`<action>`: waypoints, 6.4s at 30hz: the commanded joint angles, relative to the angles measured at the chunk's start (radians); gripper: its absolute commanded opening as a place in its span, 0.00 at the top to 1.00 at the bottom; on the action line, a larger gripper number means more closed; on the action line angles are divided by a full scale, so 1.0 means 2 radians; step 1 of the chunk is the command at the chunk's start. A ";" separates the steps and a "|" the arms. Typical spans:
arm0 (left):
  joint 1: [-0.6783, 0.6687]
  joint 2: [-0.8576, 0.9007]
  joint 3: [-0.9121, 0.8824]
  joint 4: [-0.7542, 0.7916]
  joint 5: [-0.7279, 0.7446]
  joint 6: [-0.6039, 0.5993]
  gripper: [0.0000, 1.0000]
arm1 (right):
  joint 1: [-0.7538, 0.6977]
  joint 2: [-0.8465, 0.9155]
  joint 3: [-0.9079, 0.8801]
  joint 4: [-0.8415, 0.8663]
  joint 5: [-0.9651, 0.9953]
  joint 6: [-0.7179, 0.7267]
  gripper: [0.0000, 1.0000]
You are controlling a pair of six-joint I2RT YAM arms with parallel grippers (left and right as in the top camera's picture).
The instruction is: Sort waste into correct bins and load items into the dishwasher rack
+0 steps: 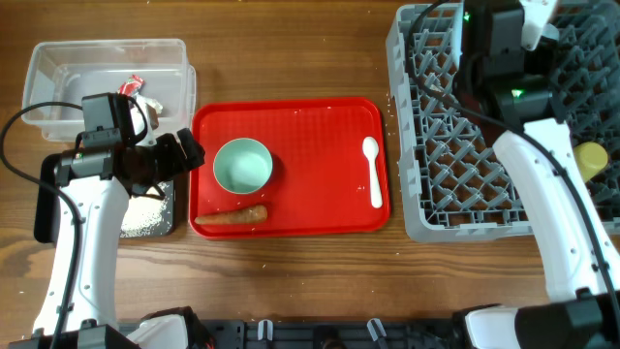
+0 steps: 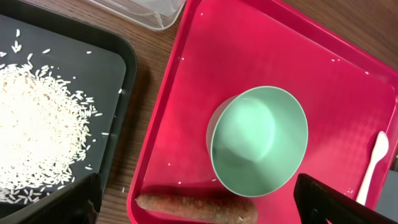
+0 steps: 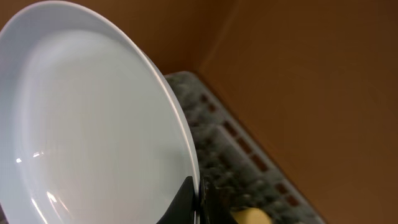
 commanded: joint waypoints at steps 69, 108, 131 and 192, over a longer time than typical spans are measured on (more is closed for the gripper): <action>0.003 0.002 0.005 0.000 0.000 -0.004 0.00 | 0.278 0.289 -0.002 0.022 -0.587 0.189 0.78; 0.003 0.002 0.005 0.001 0.001 -0.005 0.00 | -0.097 0.172 -0.009 0.039 0.142 0.014 0.96; 0.003 0.002 0.005 0.004 0.001 -0.005 0.01 | -0.017 0.199 -0.010 0.045 -0.043 0.016 0.29; 0.003 0.002 0.005 -0.003 0.001 -0.005 0.01 | -0.167 0.100 -0.063 0.128 0.073 -0.025 0.96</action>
